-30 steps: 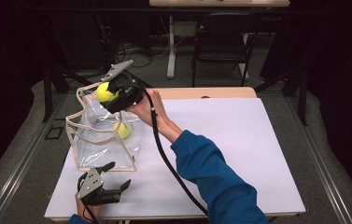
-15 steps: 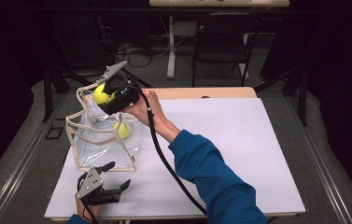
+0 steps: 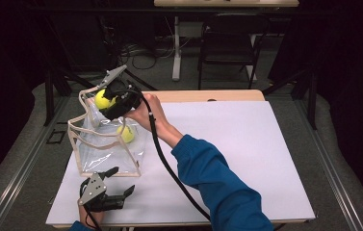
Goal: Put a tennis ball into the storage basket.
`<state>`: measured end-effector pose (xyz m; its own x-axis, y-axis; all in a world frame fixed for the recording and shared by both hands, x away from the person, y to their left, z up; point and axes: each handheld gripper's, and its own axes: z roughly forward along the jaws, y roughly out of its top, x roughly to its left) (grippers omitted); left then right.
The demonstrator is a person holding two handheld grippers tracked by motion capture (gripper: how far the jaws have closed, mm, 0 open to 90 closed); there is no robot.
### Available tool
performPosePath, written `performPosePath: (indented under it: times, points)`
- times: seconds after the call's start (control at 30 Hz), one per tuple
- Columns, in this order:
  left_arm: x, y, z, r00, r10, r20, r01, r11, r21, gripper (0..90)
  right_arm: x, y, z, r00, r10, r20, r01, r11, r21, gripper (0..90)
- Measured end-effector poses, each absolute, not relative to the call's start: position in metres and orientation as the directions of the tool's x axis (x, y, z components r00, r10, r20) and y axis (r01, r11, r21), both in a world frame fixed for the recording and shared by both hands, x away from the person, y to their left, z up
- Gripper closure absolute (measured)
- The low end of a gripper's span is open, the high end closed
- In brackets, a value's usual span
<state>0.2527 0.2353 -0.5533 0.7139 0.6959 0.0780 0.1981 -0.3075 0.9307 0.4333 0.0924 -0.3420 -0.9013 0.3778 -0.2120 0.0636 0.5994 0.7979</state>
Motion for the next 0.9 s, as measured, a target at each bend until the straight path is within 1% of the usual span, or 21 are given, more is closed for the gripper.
performPosePath:
  times: [0.9]
  points:
    - [0.253,0.235,-0.553,0.715,0.694,0.079,0.196,-0.308,0.931,16.0,0.436,0.106,-0.356,-0.911,0.355,-0.211,0.071,0.639,0.766,26.5]
